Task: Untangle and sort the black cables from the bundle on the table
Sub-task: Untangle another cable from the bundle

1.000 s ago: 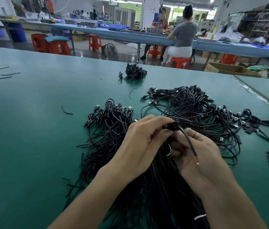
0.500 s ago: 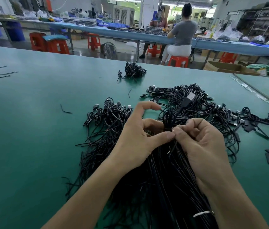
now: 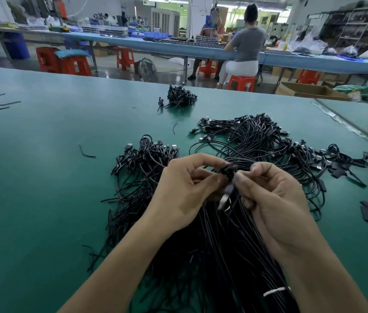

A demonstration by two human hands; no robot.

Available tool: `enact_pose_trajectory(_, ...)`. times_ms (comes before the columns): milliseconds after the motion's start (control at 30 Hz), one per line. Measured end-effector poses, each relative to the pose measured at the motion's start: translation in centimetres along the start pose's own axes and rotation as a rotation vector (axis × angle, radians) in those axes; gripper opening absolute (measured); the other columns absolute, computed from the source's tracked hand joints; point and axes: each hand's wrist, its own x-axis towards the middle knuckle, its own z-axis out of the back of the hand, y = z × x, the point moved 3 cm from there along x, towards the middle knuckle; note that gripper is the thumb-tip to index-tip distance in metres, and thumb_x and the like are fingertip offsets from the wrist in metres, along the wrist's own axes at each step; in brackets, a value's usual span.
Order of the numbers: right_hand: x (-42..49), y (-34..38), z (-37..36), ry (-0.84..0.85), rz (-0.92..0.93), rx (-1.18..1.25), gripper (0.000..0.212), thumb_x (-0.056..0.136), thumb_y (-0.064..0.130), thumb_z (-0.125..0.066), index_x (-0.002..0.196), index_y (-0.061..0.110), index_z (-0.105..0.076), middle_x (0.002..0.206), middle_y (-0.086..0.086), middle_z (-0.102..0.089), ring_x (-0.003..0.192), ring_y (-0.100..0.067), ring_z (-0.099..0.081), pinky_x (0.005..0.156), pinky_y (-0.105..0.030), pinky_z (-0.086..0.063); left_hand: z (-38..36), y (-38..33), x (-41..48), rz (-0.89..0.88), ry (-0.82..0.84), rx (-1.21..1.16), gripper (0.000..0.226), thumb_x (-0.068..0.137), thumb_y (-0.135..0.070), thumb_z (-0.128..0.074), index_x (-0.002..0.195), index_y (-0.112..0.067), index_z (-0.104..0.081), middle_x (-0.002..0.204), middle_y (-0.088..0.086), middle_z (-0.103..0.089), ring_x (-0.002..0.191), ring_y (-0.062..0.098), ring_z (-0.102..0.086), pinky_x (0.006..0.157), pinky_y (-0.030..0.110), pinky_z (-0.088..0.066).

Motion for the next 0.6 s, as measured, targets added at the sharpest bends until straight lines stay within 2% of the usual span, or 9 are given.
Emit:
enact_pose_trajectory(100,0.0,-0.2,-0.1,-0.031,0.067,-0.187,0.031,0.084,-0.009,-0.067,0.074,0.017,-0.055,0.07,0.004,-0.065,0.066,-0.005,-0.061,0.063,-0.015,-0.051,-0.2,0.0,-0.1,0.101,-0.038,-0.107,0.029,0.098,-0.009,-0.05,0.092,-0.018,-0.077,0.085,0.01,-0.077,0.082,0.029,-0.074,0.077,0.038,-0.062)
enact_pose_trajectory(167,-0.1,-0.3,-0.2,-0.039,0.083,-0.245,0.031,0.085,-0.007,-0.068,0.073,0.019,-0.056,0.07,0.005,-0.065,0.069,-0.006,-0.061,0.067,-0.017,-0.052,-0.3,0.0,-0.1,0.132,-0.036,-0.15,0.016,0.091,-0.023,-0.06,0.095,-0.022,-0.076,0.085,0.005,-0.076,0.079,0.022,-0.071,0.077,0.036,-0.058)
enact_pose_trajectory(200,-0.1,-0.3,-0.2,-0.038,0.086,-0.257,0.031,0.085,-0.006,-0.069,0.072,0.02,-0.056,0.07,0.005,-0.065,0.069,-0.007,-0.061,0.067,-0.018,-0.053,-0.4,-0.1,-0.2,0.123,-0.031,-0.155,0.011,0.088,-0.022,-0.07,0.098,-0.022,-0.073,0.084,0.004,-0.076,0.075,0.018,-0.069,0.075,0.034,-0.056)
enact_pose_trajectory(233,-0.1,-0.3,-0.2,-0.034,0.081,-0.26,0.031,0.085,-0.004,-0.07,0.071,0.02,-0.056,0.069,0.004,-0.064,0.069,-0.007,-0.06,0.067,-0.018,-0.053,-0.3,0.0,-0.3,0.107,-0.03,-0.16,0.02,0.083,-0.015,-0.077,0.101,-0.021,-0.071,0.085,0.006,-0.076,0.075,0.017,-0.068,0.075,0.033,-0.056)
enact_pose_trajectory(367,-0.2,-0.6,0.1,-0.012,-0.063,-0.079,0.032,0.086,-0.003,-0.066,0.07,0.022,-0.055,0.066,0.002,-0.062,0.059,-0.006,-0.053,0.053,-0.015,-0.045,-0.1,-0.3,-0.3,0.048,0.007,-0.22,0.047,0.07,0.002,-0.081,0.109,-0.021,-0.067,0.092,0.008,-0.076,0.078,0.015,-0.07,0.072,0.027,-0.057)
enact_pose_trajectory(433,-0.2,-0.7,0.3,-0.027,-0.137,0.003,0.028,0.081,0.0,-0.068,0.071,0.021,-0.053,0.063,0.003,-0.057,0.057,-0.006,-0.047,0.05,-0.016,-0.04,-0.2,-0.4,-0.3,-0.009,0.022,-0.097,0.05,0.07,0.001,-0.082,0.107,-0.03,-0.069,0.091,-0.004,-0.077,0.076,0.008,-0.062,0.07,0.019,-0.047)
enact_pose_trajectory(500,0.0,-0.7,0.2,-0.04,-0.188,0.119,0.023,0.068,0.006,-0.07,0.071,0.019,-0.051,0.062,0.002,-0.057,0.053,-0.006,-0.05,0.047,-0.015,-0.041,-0.6,-0.6,-0.2,-0.074,0.04,-0.01,0.048,0.07,0.004,-0.079,0.101,-0.031,-0.07,0.09,-0.01,-0.077,0.074,0.014,-0.052,0.064,0.015,-0.039)
enact_pose_trajectory(533,0.0,-0.6,0.1,-0.05,-0.208,0.177,0.023,0.063,0.007,-0.069,0.072,0.017,-0.05,0.061,0.001,-0.057,0.05,-0.005,-0.052,0.044,-0.015,-0.042,-0.8,-0.7,-0.2,-0.11,0.05,0.01,0.048,0.071,0.01,-0.075,0.097,-0.029,-0.071,0.087,-0.011,-0.077,0.073,0.015,-0.052,0.063,0.016,-0.038)
enact_pose_trajectory(600,0.1,-0.4,-0.1,-0.071,-0.221,0.222,0.027,0.058,0.008,-0.069,0.073,0.017,-0.049,0.059,-0.002,-0.057,0.044,-0.005,-0.05,0.04,-0.015,-0.041,-0.9,-1.0,-0.4,-0.172,0.056,0.025,0.048,0.072,0.018,-0.064,0.09,-0.025,-0.073,0.084,-0.011,-0.076,0.073,0.005,-0.06,0.065,0.012,-0.041)
